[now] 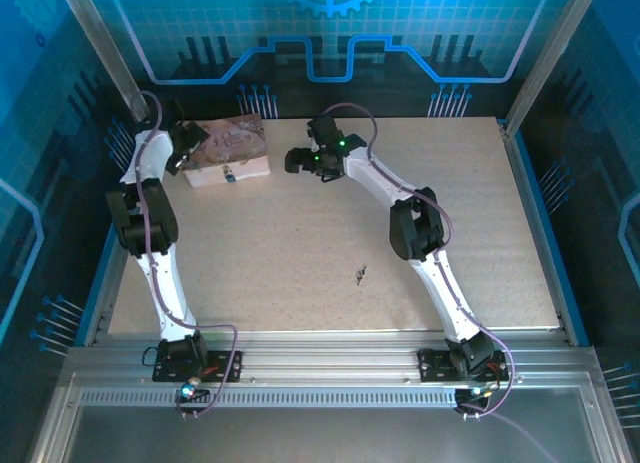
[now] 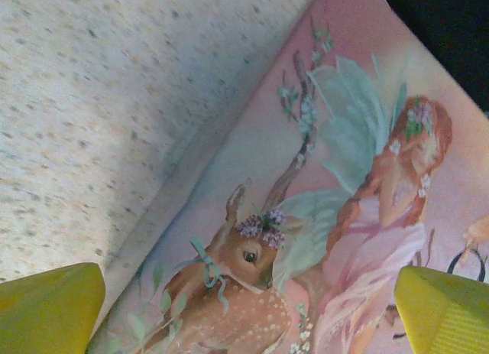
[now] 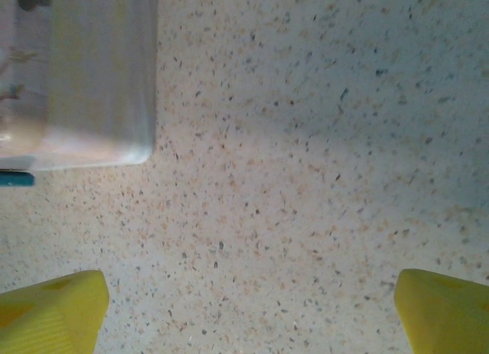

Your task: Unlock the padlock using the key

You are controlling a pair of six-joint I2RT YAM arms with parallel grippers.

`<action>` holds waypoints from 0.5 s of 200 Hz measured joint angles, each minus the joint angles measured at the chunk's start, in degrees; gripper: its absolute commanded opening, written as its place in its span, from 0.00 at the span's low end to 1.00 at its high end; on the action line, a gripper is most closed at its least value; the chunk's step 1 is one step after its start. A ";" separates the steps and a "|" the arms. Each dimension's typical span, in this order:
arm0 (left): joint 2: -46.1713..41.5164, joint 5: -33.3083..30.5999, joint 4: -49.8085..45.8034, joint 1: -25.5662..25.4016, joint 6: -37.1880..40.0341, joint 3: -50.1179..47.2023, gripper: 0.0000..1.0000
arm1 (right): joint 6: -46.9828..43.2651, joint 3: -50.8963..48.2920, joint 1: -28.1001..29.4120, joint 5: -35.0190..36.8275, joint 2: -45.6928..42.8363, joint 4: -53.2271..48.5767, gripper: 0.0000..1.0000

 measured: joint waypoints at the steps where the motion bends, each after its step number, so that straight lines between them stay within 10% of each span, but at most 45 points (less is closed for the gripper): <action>1: 0.00 0.20 0.02 -0.02 0.11 -0.09 0.97 | 0.04 0.04 -0.09 -0.07 0.00 0.13 0.97; 43: 0.07 3.80 -0.46 -2.36 3.76 -3.37 0.94 | 0.35 2.67 -1.70 -1.36 0.04 1.53 0.97; 100: -3.37 6.36 5.03 -4.26 6.29 -10.14 0.65 | 0.37 3.56 -1.95 -2.43 0.63 4.04 0.97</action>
